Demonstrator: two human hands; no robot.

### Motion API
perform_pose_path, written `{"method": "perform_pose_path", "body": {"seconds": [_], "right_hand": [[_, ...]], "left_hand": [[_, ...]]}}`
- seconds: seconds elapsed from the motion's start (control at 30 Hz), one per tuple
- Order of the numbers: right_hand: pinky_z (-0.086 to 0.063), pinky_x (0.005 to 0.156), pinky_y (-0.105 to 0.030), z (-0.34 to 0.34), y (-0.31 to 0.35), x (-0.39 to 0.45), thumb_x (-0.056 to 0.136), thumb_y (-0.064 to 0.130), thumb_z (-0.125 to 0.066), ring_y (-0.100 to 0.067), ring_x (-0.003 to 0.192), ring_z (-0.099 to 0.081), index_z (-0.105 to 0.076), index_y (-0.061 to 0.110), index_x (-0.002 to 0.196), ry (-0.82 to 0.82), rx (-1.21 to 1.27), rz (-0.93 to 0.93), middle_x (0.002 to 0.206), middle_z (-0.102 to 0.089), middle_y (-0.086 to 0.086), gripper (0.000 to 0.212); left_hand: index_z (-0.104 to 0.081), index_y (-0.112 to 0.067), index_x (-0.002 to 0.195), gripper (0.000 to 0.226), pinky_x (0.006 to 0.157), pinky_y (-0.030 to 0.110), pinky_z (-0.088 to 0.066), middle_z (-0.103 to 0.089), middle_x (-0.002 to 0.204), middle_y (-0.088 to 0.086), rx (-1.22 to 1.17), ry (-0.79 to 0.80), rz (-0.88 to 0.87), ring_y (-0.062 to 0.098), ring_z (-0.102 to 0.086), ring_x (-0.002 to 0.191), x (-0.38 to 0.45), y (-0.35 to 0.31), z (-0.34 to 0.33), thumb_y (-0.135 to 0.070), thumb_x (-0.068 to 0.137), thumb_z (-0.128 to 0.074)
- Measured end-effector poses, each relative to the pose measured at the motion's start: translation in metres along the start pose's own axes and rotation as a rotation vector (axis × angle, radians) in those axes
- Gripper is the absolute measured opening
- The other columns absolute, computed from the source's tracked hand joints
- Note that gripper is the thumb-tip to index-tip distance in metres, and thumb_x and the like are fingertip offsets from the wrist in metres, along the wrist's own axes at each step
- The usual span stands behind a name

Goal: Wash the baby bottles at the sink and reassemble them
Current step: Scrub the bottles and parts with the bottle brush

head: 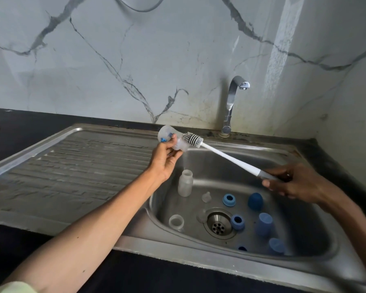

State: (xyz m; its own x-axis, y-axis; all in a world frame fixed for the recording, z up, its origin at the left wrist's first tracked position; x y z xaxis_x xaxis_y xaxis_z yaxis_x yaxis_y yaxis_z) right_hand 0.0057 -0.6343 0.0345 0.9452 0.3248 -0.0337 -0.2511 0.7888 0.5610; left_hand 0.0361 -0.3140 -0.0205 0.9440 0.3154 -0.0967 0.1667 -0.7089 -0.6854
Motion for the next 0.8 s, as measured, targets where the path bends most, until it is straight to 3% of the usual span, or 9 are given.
{"method": "perform_pose_path", "body": {"seconds": [0.13, 0.23, 0.3, 0.4, 0.47, 0.6, 0.7, 0.8], "right_hand": [[-0.045, 0.059, -0.023, -0.003, 0.001, 0.002, 0.090, 0.031, -0.066, -0.013, 0.062, -0.057, -0.067, 0.025, 0.121, -0.045, 0.014, -0.006, 0.072, -0.063, 0.003, 0.031], [-0.043, 0.063, -0.024, -0.004, -0.002, 0.003, 0.091, 0.030, -0.064, -0.010, 0.065, -0.056, -0.067, 0.024, 0.120, -0.070, 0.036, -0.005, 0.077, -0.063, 0.005, 0.030], [-0.041, 0.067, -0.024, -0.004, -0.003, 0.004, 0.092, 0.028, -0.064, -0.007, 0.067, -0.053, -0.067, 0.021, 0.120, -0.079, 0.036, -0.004, 0.077, -0.059, 0.009, 0.030], [-0.040, 0.067, -0.023, -0.005, -0.002, 0.004, 0.093, 0.027, -0.063, -0.005, 0.068, -0.052, -0.067, 0.021, 0.120, -0.077, 0.025, 0.006, 0.075, -0.059, 0.010, 0.028], [-0.042, 0.062, -0.022, -0.006, -0.002, 0.003, 0.092, 0.028, -0.063, -0.010, 0.066, -0.055, -0.067, 0.023, 0.118, -0.055, 0.025, 0.011, 0.075, -0.062, 0.005, 0.026], [-0.047, 0.056, -0.024, 0.003, -0.011, 0.003, 0.090, 0.028, -0.065, -0.014, 0.063, -0.057, -0.070, 0.026, 0.110, -0.002, 0.079, -0.006, 0.078, -0.068, -0.005, 0.020], [-0.047, 0.052, -0.022, 0.015, -0.021, 0.003, 0.090, 0.026, -0.067, -0.009, 0.054, -0.055, -0.073, 0.028, 0.096, -0.019, 0.087, 0.001, 0.067, -0.066, -0.004, 0.008], [-0.053, 0.060, -0.030, 0.020, -0.031, 0.006, 0.089, 0.031, -0.068, -0.010, 0.054, -0.057, -0.073, 0.031, 0.092, -0.019, 0.036, -0.009, 0.073, -0.070, -0.011, 0.006]], "left_hand": [[-0.067, -0.006, 0.104, 0.016, 0.098, 0.032, -0.052, -0.073, 0.099, 0.010, 0.024, 0.008, 0.062, 0.023, -0.065, 0.107, -0.004, 0.005, -0.003, -0.011, 0.089, -0.067], [-0.071, -0.012, 0.086, 0.009, 0.079, 0.022, -0.047, -0.072, 0.087, 0.004, 0.129, 0.004, 0.049, 0.015, -0.062, 0.086, -0.003, 0.006, -0.004, -0.010, 0.079, -0.075], [-0.071, -0.010, 0.085, 0.026, 0.078, 0.022, -0.046, -0.071, 0.086, 0.006, 0.210, 0.045, 0.014, 0.015, -0.062, 0.082, -0.001, 0.003, -0.003, -0.010, 0.062, -0.083], [-0.069, -0.003, 0.101, 0.064, 0.082, 0.034, -0.052, -0.072, 0.094, 0.010, 0.518, 0.070, -0.075, 0.021, -0.067, 0.086, 0.005, 0.004, -0.002, -0.020, 0.043, -0.089], [-0.068, -0.005, 0.102, 0.070, 0.079, 0.039, -0.054, -0.073, 0.094, 0.008, 0.744, 0.054, -0.116, 0.022, -0.068, 0.087, 0.005, 0.009, 0.000, -0.026, 0.041, -0.092], [-0.076, -0.011, 0.101, 0.055, 0.083, 0.038, -0.052, -0.076, 0.101, 0.013, 0.847, 0.176, -0.087, 0.024, -0.070, 0.094, 0.003, 0.017, -0.006, -0.031, 0.051, -0.087], [-0.078, -0.011, 0.096, 0.049, 0.082, 0.036, -0.051, -0.076, 0.096, 0.012, 0.865, 0.139, -0.125, 0.022, -0.069, 0.088, -0.001, 0.010, -0.006, -0.036, 0.055, -0.083], [-0.078, -0.008, 0.094, 0.035, 0.081, 0.029, -0.049, -0.076, 0.098, 0.014, 0.885, 0.094, -0.166, 0.014, -0.066, 0.082, -0.001, 0.003, -0.002, -0.032, 0.069, -0.081]]}}
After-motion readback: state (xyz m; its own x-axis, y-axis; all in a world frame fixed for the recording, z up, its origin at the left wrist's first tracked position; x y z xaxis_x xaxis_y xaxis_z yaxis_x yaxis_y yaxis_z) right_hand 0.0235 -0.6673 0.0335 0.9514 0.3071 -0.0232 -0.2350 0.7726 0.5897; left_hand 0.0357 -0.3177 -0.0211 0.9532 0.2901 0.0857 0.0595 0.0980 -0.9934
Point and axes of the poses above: each hand's wrist, its own x-axis towards the middle knuckle, its own z-axis out of the back of the hand, y = z × x, the point moved 6 cm from there along x, towards the middle knuckle
